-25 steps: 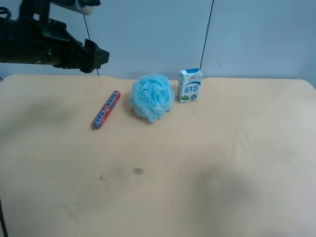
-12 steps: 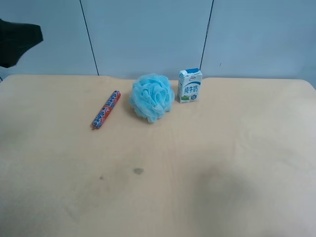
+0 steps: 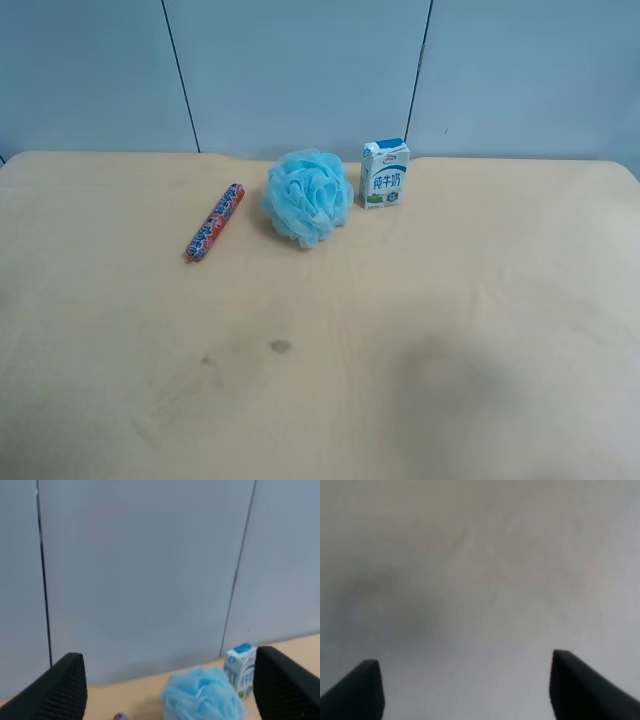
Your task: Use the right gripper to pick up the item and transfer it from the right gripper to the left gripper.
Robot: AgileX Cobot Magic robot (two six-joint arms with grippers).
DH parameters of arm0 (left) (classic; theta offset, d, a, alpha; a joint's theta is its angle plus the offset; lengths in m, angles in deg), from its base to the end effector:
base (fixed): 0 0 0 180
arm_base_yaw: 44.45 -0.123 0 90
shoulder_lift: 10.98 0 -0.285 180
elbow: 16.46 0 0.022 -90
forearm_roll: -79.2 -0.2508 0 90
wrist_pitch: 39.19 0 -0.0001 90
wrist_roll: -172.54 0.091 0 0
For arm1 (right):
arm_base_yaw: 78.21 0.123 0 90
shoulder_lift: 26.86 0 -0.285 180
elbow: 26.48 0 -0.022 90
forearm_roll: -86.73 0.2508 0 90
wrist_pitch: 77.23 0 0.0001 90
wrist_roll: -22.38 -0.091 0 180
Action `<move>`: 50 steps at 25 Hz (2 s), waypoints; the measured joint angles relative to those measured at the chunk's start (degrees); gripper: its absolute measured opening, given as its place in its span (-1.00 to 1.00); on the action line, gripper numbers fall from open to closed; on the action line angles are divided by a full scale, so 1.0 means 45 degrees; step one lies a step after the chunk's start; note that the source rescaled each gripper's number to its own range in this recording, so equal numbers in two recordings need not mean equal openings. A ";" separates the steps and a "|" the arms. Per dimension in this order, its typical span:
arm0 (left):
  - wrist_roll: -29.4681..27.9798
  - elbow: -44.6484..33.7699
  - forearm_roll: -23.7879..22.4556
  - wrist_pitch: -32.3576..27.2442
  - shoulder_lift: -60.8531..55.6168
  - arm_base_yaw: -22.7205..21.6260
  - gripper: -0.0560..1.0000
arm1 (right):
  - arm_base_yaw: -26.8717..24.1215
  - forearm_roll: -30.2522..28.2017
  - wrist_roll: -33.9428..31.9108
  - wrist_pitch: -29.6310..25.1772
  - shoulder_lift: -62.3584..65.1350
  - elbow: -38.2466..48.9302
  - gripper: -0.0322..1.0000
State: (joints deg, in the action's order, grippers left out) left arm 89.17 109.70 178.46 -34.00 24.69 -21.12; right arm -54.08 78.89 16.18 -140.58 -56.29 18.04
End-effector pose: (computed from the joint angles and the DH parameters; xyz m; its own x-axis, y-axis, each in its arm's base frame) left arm 0.1039 -0.0361 0.3128 -0.0201 -0.0418 -0.9989 0.3119 0.9490 -0.0460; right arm 0.0485 0.0096 0.2873 -0.6830 -0.2554 -0.6843 -0.2986 0.9527 -0.0575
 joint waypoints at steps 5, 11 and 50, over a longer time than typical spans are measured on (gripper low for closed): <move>0.0971 -0.0013 -0.0012 0.0450 -0.0017 0.0000 0.65 | 0.0000 0.0000 0.0000 0.0000 0.0000 0.0000 0.28; 0.1006 0.0030 -0.0012 0.0908 -0.0017 0.0000 0.44 | 0.0000 0.0000 0.0000 0.0000 0.0000 0.0000 0.28; -1.9809 0.2960 -2.1630 -1.5766 -0.1480 0.0004 0.38 | 0.0000 0.0000 0.0000 0.0000 0.0000 0.0000 0.28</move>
State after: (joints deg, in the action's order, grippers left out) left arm 0.03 123.02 81.12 -104.95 18.03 -21.11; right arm -54.08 78.89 16.18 -140.58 -56.29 18.04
